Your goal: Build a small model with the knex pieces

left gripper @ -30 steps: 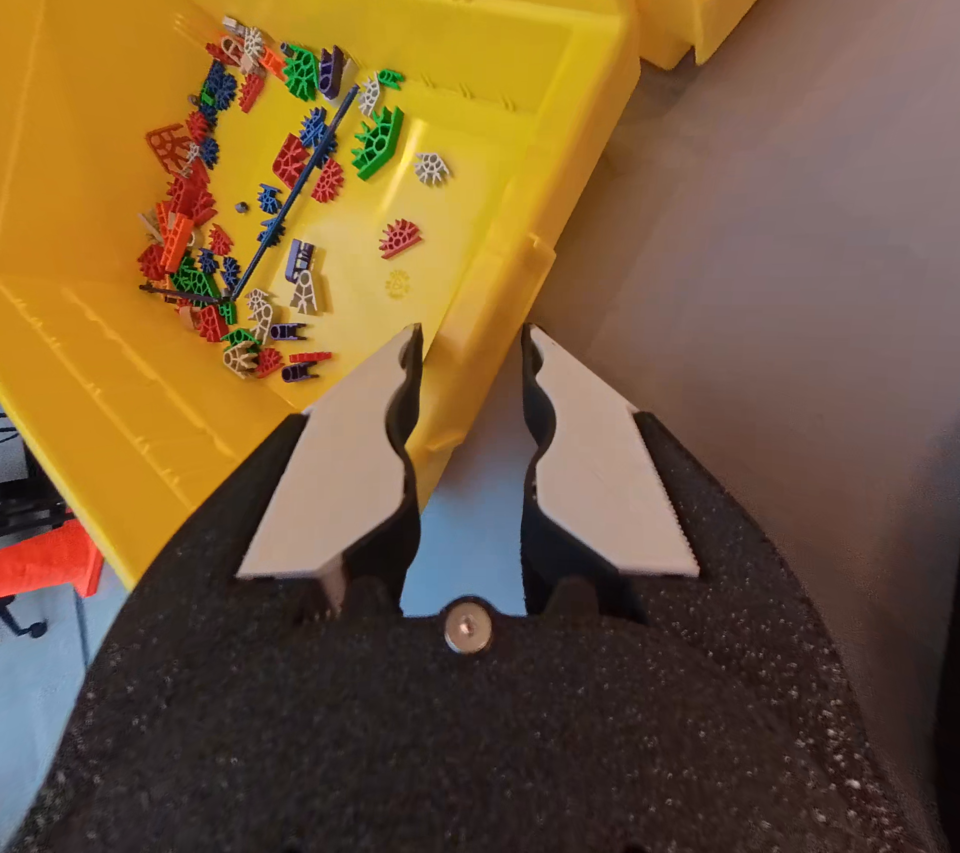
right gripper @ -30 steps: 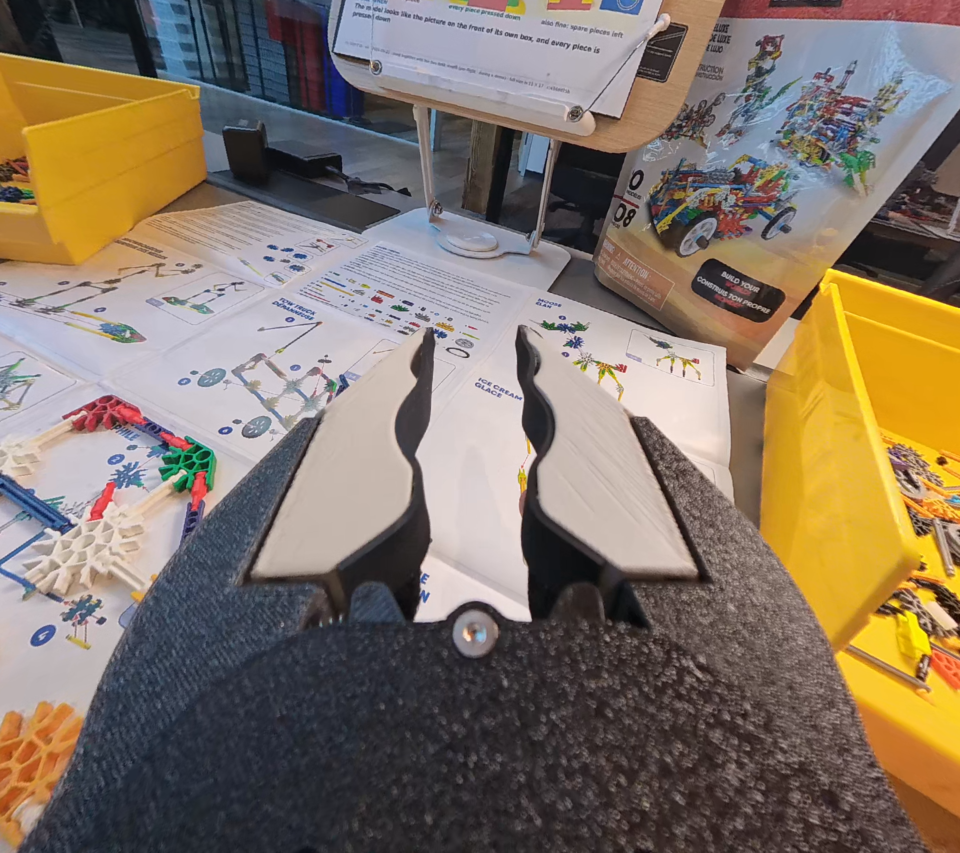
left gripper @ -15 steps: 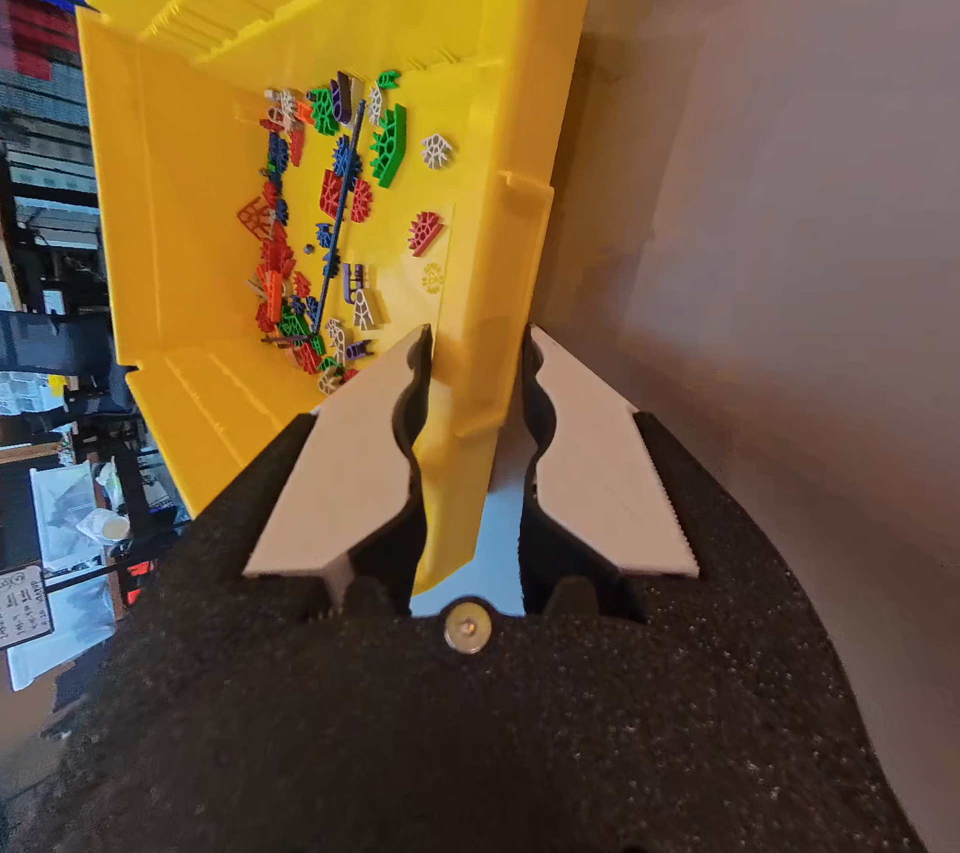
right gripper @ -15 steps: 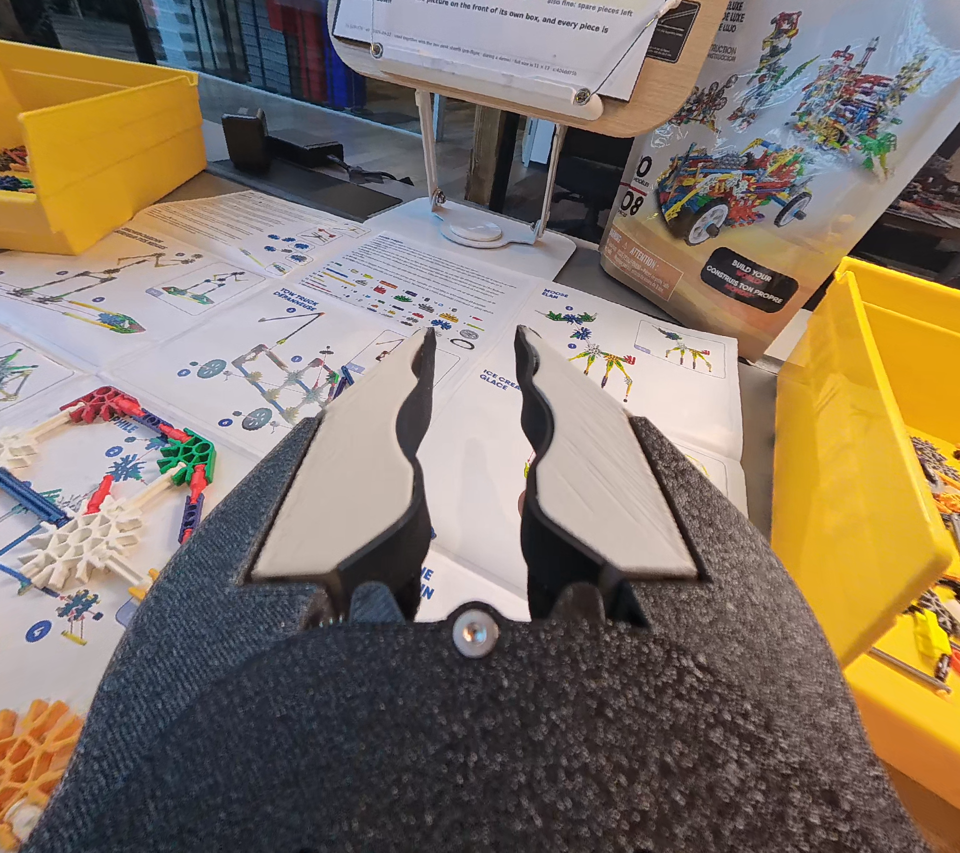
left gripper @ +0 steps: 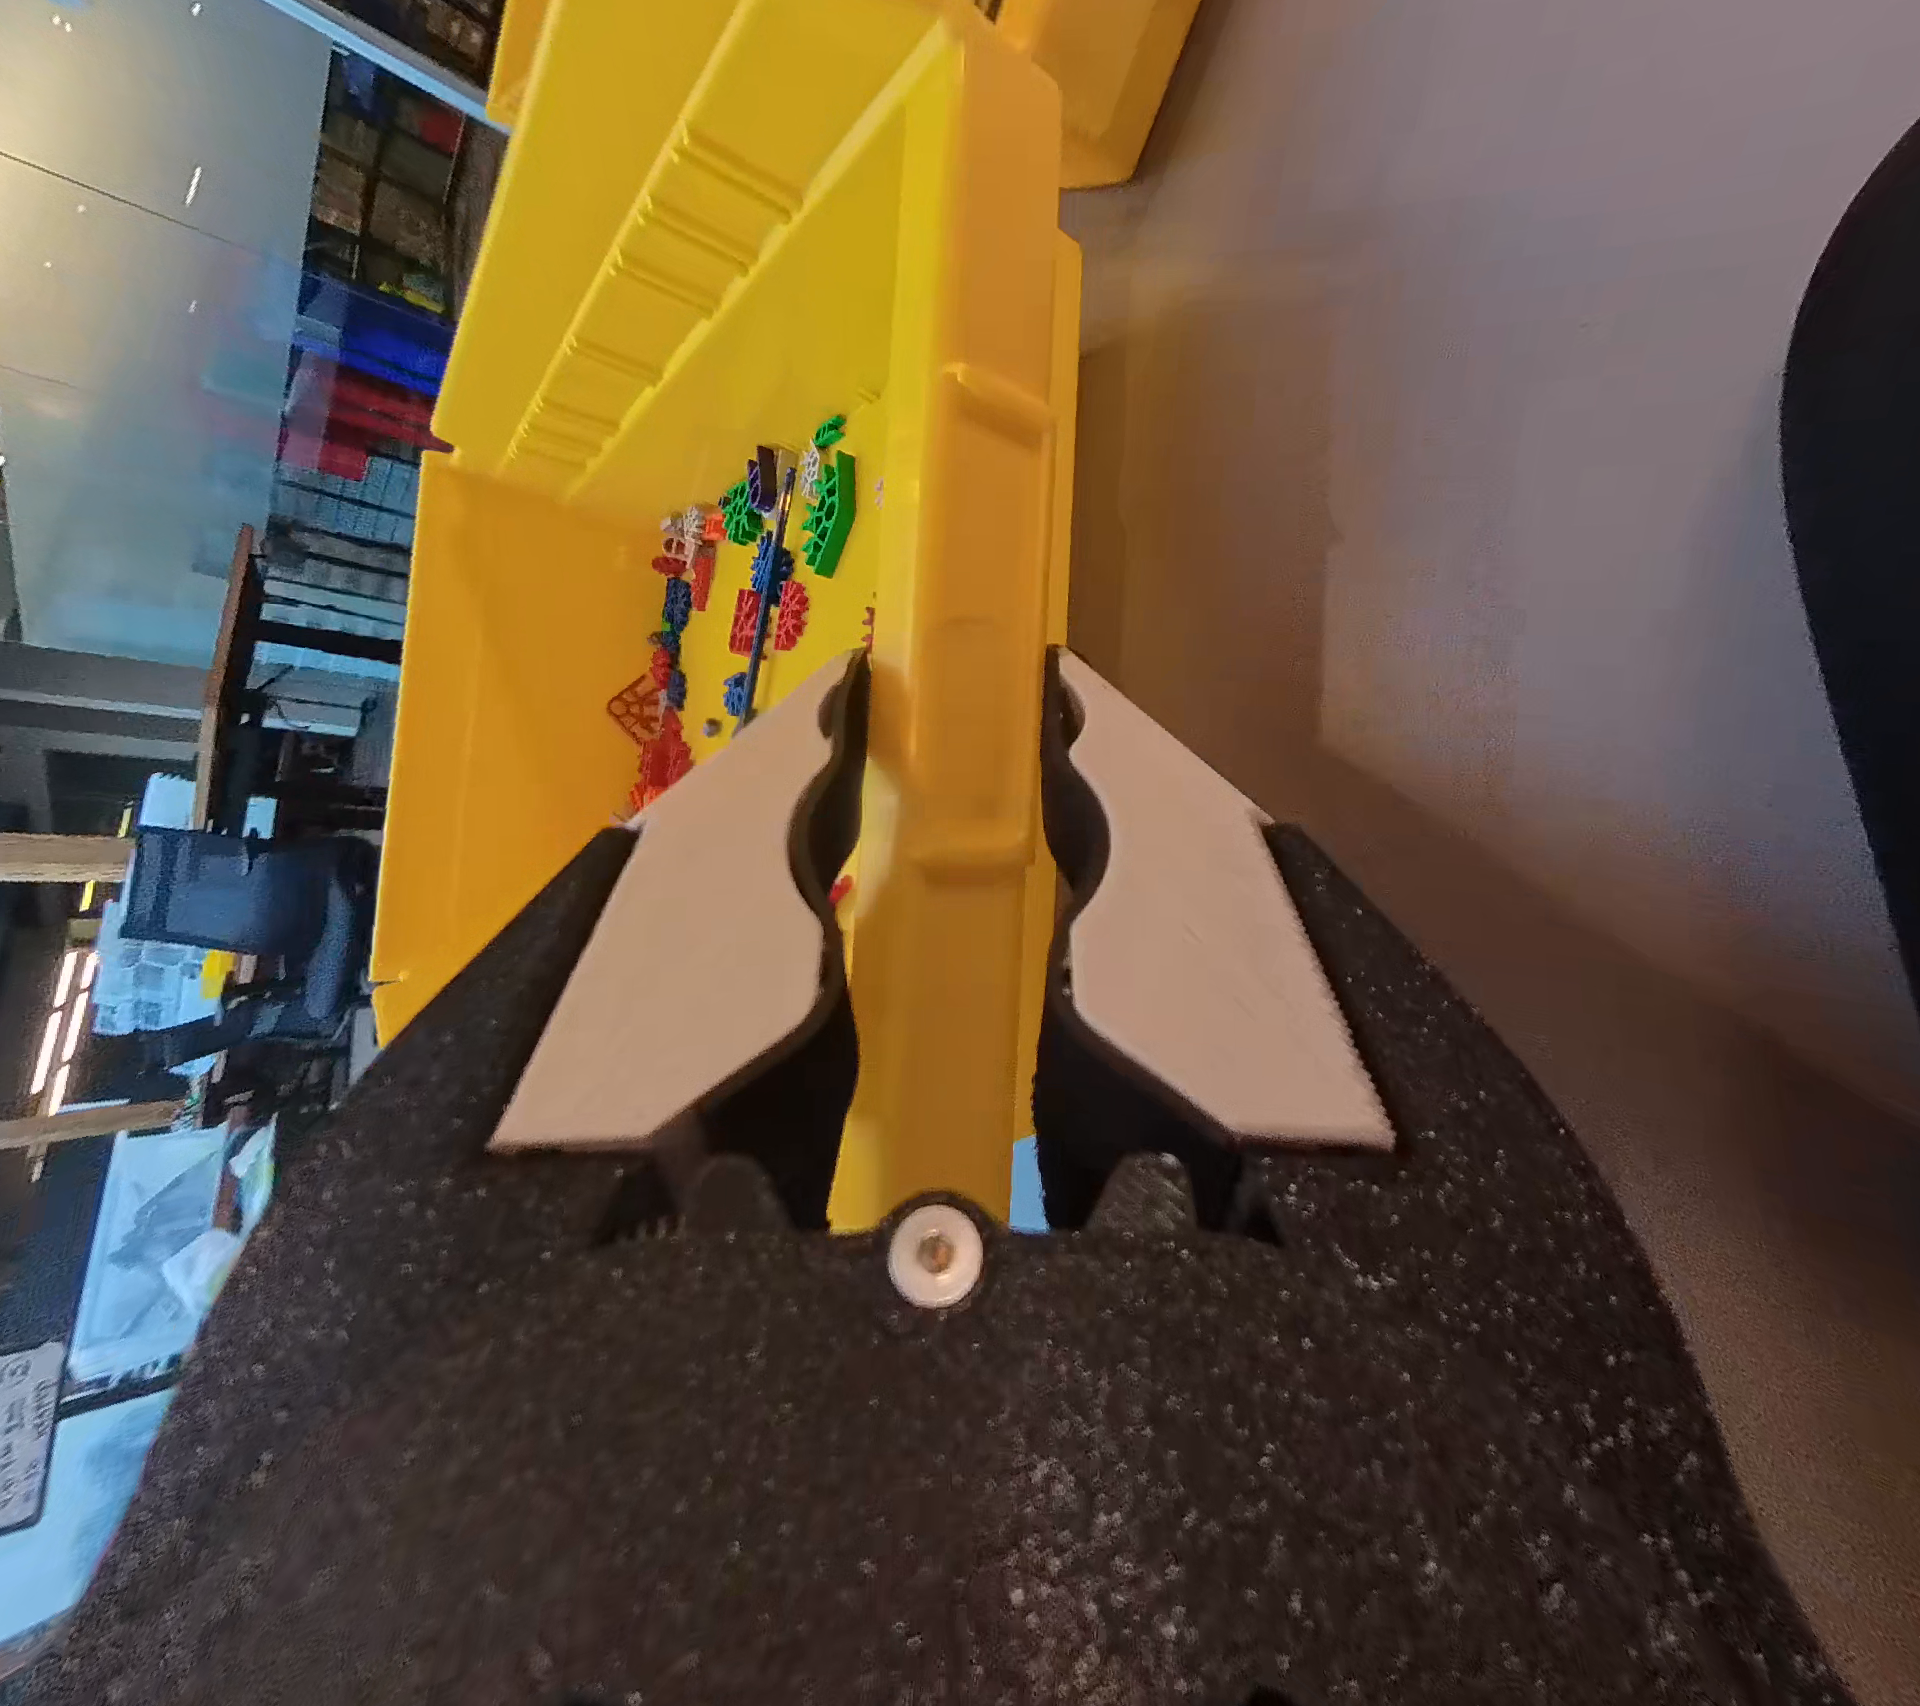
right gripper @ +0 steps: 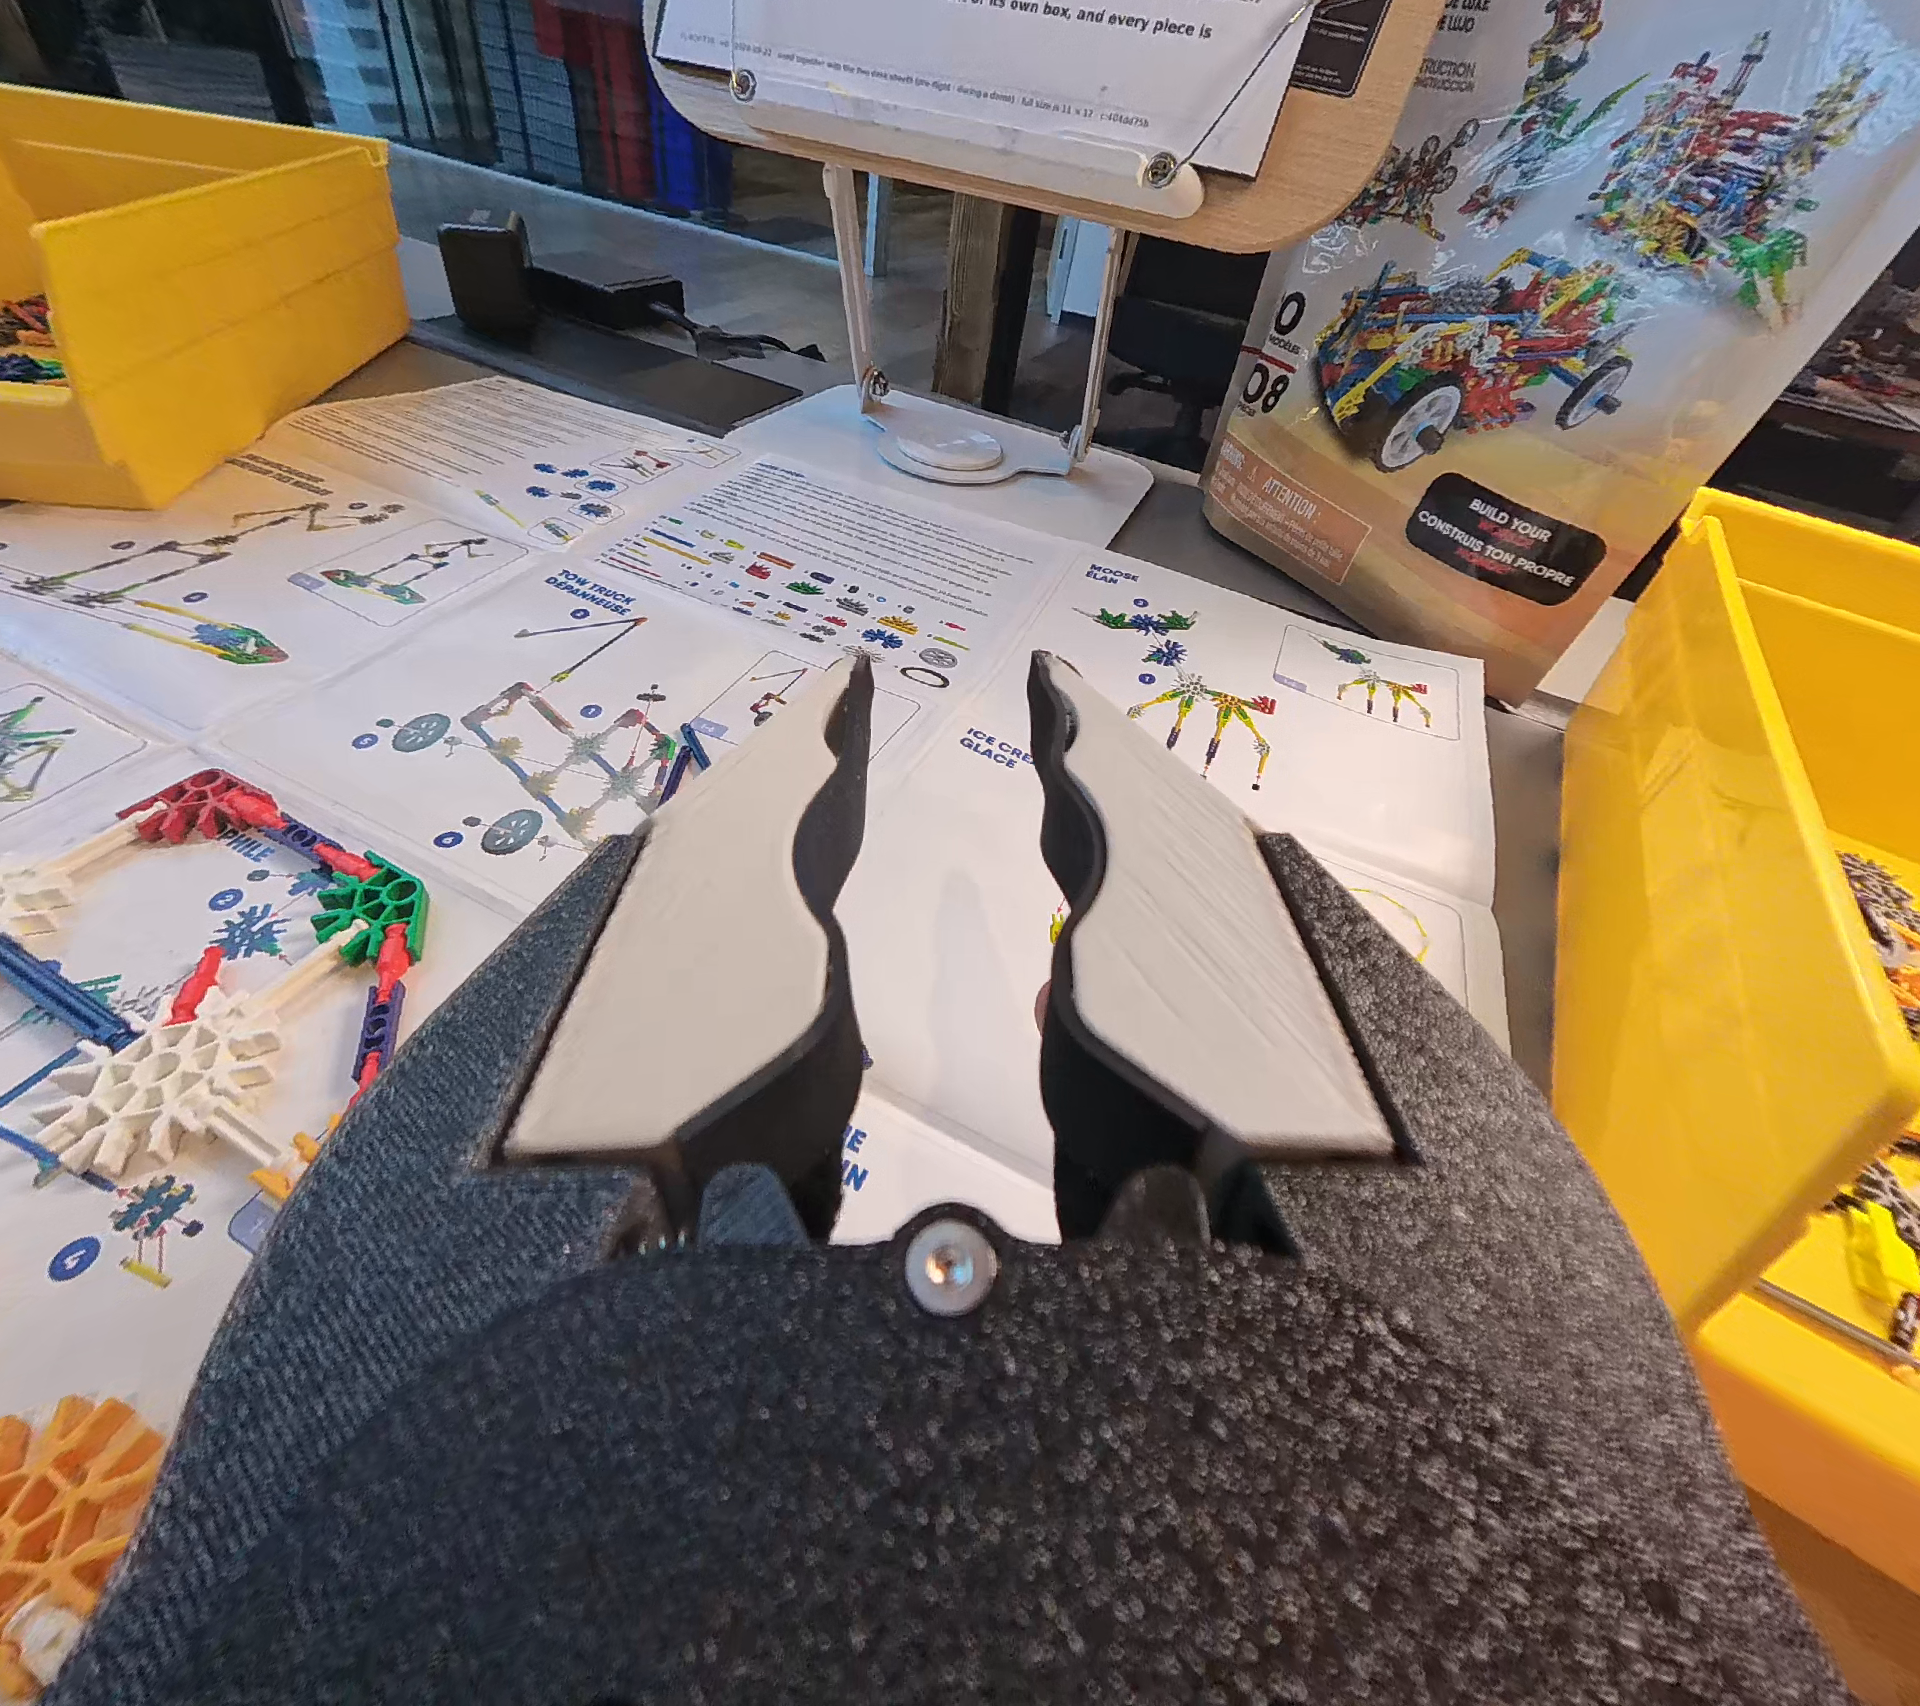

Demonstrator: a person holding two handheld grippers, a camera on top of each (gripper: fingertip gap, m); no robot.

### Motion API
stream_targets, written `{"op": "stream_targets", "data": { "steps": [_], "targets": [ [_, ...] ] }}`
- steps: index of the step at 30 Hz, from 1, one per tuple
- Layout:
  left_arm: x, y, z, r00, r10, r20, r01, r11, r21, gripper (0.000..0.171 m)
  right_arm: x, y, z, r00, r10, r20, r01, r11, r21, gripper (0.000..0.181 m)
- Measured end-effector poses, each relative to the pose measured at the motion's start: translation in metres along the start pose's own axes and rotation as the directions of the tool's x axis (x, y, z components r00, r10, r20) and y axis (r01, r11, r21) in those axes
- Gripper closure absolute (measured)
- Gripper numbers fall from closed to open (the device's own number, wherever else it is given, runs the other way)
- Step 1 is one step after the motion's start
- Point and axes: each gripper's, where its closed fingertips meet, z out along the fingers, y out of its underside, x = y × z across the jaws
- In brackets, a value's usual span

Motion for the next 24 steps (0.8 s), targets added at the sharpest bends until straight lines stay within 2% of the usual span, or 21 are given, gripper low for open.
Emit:
{"op": "stream_targets", "data": {
  "steps": [6, 9, 10, 12, 14, 24],
  "targets": [
    [-0.009, -0.015, -0.022, 0.994, -0.015, -0.106, 0.023, 0.997, 0.075, 0.141, 0.003, -0.003, -0.005, 1.0, 0.019, -0.007, -0.019, 1.0, 0.022, 0.152],
    [-0.03, 0.019, 0.004, 0.994, -0.039, -0.103, 0.035, 0.999, -0.038, 0.141, 0.004, -0.004, -0.005, 0.999, 0.045, 0.008, -0.045, 0.999, 0.028, 0.152],
    [-0.029, 0.021, 0.007, 0.992, -0.03, -0.121, 0.026, 0.999, -0.04, 0.141, 0.003, -0.005, -0.005, 0.999, 0.052, 0.013, -0.052, 0.998, 0.031, 0.152],
    [-0.017, 0.0, -0.001, 0.988, -0.025, -0.15, 0.028, 0.999, 0.018, 0.142, 0.003, -0.006, -0.009, 0.999, 0.054, 0.008, -0.054, 0.998, 0.037, 0.152],
    [-0.009, -0.007, -0.01, 0.988, -0.043, -0.145, 0.05, 0.998, 0.044, 0.142, 0.004, -0.004, -0.013, 0.998, 0.066, -0.003, -0.065, 0.997, 0.039, 0.152],
    [0.03, 0.004, -0.018, 0.984, 0.024, -0.177, -0.009, 0.996, 0.086, 0.143, 0.001, -0.001, -0.006, 0.994, 0.101, 0.03, -0.102, 0.994, 0.034, 0.152]
  ]
}}
